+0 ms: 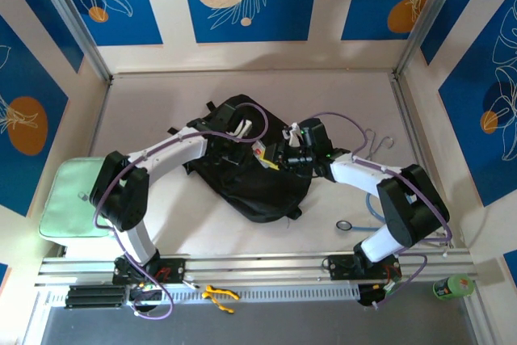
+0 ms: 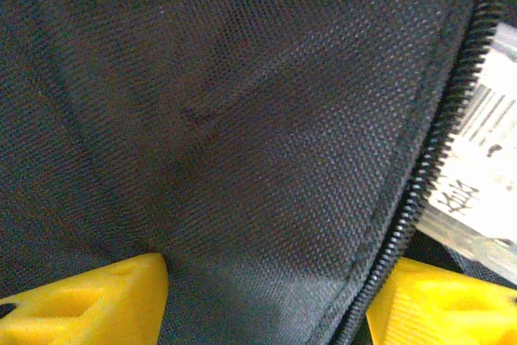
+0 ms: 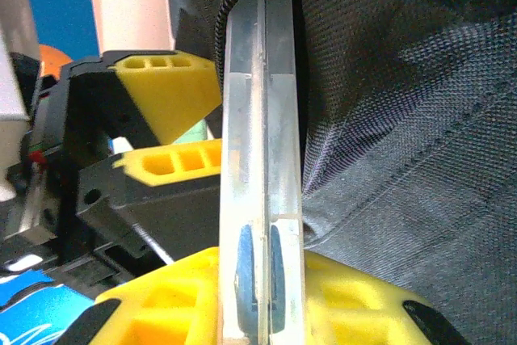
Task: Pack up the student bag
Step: Open the student bag at the center of the table, then place the loose stationery in the student bag.
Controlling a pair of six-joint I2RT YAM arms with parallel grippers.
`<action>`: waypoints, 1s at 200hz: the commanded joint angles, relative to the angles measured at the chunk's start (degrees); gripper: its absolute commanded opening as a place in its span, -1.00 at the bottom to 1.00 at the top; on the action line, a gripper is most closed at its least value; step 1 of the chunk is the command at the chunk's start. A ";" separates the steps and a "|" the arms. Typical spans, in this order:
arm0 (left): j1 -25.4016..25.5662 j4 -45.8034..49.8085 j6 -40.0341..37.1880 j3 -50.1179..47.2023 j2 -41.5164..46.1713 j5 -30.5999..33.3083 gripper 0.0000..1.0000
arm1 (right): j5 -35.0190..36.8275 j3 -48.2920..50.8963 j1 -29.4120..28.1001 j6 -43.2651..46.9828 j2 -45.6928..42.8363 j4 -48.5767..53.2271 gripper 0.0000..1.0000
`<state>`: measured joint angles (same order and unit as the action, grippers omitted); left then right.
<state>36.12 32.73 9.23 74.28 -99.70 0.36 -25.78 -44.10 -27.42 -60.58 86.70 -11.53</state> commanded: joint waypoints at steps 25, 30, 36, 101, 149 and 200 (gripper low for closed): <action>-0.69 -1.93 -1.25 2.23 -1.92 2.73 0.09 | -4.28 0.76 1.14 -1.47 -2.28 -4.99 -0.78; -0.64 -1.96 -1.27 2.43 -2.06 3.08 0.04 | -4.30 0.72 1.18 -1.50 -2.14 -4.93 -0.78; -0.62 -1.88 -1.32 2.58 -1.98 3.55 -0.06 | -4.14 0.75 1.22 -1.61 -2.00 -4.78 -0.78; -1.58 -2.76 -1.13 1.48 1.74 -0.11 -0.59 | 1.53 -3.18 -1.34 2.10 2.18 3.24 -0.77; -3.02 -2.69 0.13 1.22 2.82 -1.72 -0.61 | 4.80 -9.27 -2.91 -0.82 11.00 -2.46 -0.75; -4.54 -4.33 1.69 -1.27 3.11 -4.71 -0.61 | 6.18 -11.94 -2.21 -2.96 12.36 -0.68 -0.21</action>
<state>33.04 30.70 9.34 74.52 -98.72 -1.56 -21.37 -54.76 -30.24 -62.92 100.40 -12.69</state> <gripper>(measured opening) 0.196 0.309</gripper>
